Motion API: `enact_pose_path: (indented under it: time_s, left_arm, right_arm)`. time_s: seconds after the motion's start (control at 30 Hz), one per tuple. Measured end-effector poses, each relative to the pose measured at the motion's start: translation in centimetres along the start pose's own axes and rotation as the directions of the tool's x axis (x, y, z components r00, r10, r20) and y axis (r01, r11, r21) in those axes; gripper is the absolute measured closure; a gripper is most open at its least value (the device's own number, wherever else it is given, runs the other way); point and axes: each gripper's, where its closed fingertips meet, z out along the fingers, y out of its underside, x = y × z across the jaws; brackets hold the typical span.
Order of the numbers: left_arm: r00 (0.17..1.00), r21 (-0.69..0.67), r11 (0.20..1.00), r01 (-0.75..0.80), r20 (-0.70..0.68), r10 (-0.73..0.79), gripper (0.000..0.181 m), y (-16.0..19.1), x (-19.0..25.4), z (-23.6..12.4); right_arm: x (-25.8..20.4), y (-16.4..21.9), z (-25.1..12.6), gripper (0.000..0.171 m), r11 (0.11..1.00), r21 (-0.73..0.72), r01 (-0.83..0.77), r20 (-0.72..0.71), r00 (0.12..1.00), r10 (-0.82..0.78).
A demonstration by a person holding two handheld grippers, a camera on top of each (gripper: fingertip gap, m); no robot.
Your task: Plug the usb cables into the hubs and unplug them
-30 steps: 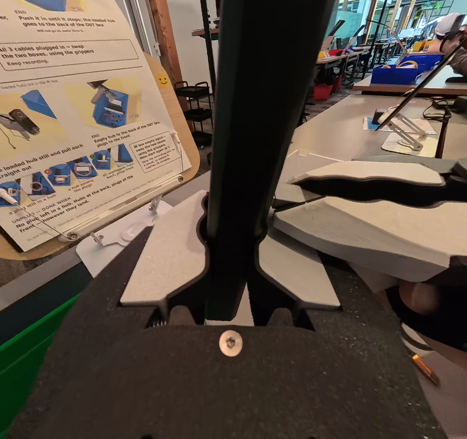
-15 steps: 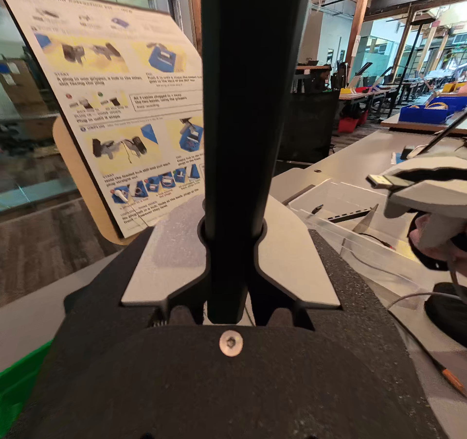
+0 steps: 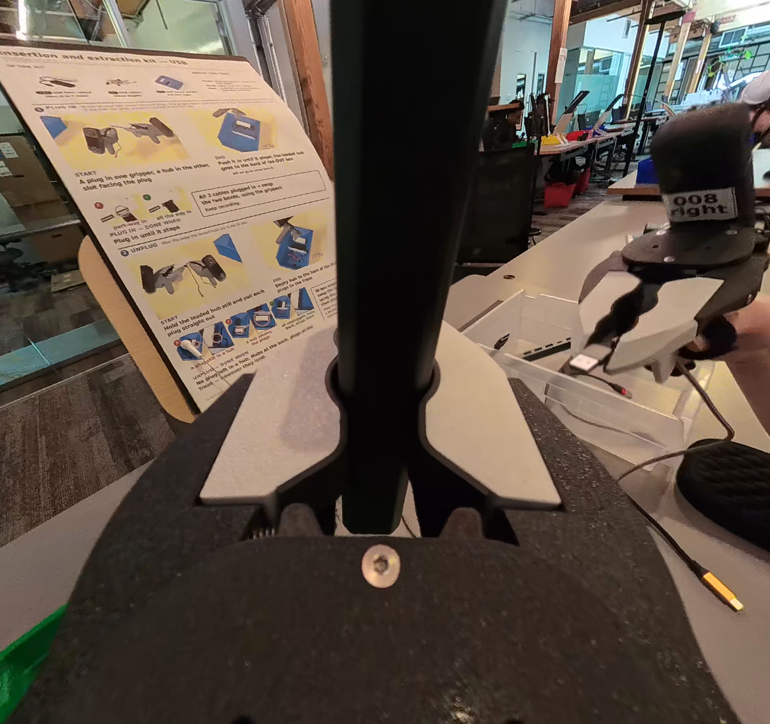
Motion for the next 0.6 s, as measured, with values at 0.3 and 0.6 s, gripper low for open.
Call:
enact_pose_path:
  time_s: [0.3, 0.6]
  left_arm:
    - [0.999, -0.037, 0.999, -0.024, -0.035, 0.023, 0.149, 0.7, 1.1, 1.0]
    - [0.999, -0.023, 1.0, 0.006, -0.041, -0.007, 0.15, 0.3, 0.4, 0.3]
  right_arm:
    - [-0.5, -6.0, -3.9, 0.157, 0.96, 0.206, 0.191, -0.192, 0.97, -0.152]
    - [0.7, -17.6, -4.0, 0.157, 0.953, -0.01, 0.304, -0.32, 0.902, -0.291]
